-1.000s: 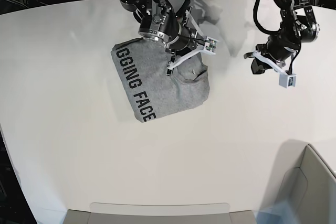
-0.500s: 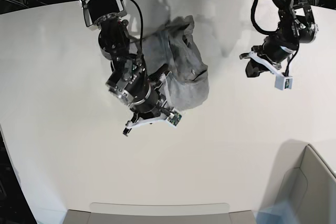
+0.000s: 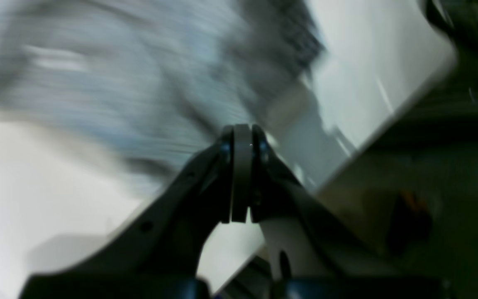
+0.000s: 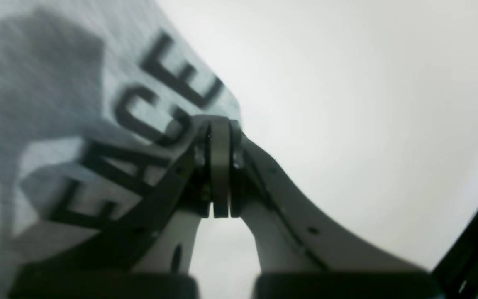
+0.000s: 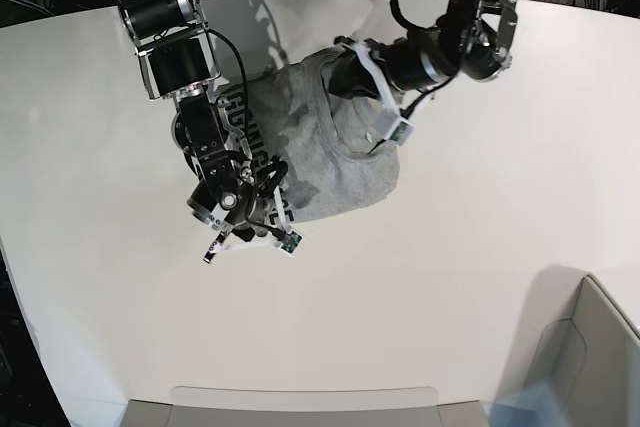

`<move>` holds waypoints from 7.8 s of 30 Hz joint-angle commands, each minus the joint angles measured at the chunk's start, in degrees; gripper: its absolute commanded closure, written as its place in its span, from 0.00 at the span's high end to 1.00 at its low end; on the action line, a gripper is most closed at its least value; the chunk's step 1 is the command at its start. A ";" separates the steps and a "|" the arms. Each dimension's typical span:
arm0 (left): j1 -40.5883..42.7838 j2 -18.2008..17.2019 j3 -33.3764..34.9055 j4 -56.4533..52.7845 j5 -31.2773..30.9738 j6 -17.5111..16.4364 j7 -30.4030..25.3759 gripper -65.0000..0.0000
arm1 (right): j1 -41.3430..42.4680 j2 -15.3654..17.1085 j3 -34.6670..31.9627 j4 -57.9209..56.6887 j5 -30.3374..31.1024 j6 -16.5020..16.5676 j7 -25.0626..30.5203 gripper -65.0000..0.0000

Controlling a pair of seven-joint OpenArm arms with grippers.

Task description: Fold the T-shirt properly

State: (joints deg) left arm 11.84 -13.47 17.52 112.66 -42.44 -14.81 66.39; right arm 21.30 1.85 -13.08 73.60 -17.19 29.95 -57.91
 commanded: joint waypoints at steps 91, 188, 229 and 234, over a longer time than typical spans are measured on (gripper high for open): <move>-14.52 2.79 15.05 -35.25 33.60 23.91 -27.14 0.00 | -32.51 8.04 34.84 41.52 8.79 5.52 -3.14 0.00; 39.11 -0.37 -26.97 4.83 33.07 23.73 -23.80 0.00 | -78.84 17.89 36.16 44.68 31.30 5.43 0.55 0.00; 17.83 0.60 -18.53 -61.10 21.82 23.73 -28.90 0.00 | -44.64 24.48 -7.89 -32.50 24.62 -16.81 31.32 0.00; 12.91 1.21 -18.53 -69.80 22.17 23.73 -32.41 0.00 | -39.98 22.37 -11.40 -45.08 24.53 -20.06 44.24 0.00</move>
State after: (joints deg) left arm 24.16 -11.84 -1.02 42.26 -20.58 8.56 33.85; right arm -18.50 23.70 -24.49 28.10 7.40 9.80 -13.45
